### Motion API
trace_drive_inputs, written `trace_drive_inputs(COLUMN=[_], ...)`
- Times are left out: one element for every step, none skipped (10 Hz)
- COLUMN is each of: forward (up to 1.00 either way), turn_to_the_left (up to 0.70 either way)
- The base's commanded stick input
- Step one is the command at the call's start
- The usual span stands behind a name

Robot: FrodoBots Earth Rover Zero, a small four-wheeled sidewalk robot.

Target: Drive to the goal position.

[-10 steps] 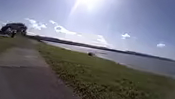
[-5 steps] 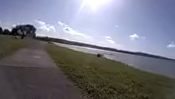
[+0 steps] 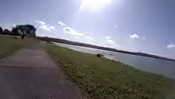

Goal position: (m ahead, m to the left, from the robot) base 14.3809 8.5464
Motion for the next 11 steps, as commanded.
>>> trace_drive_inputs(forward=[0.0, 0.0, 0.0, 0.0, 0.0, 0.0, 0.0, 0.0, 0.0, 0.0, 0.0], turn_to_the_left=[0.7, 0.7, 0.7, 0.7, 0.7, 0.7, 0.7, 0.7, 0.7, 0.7, 0.7])
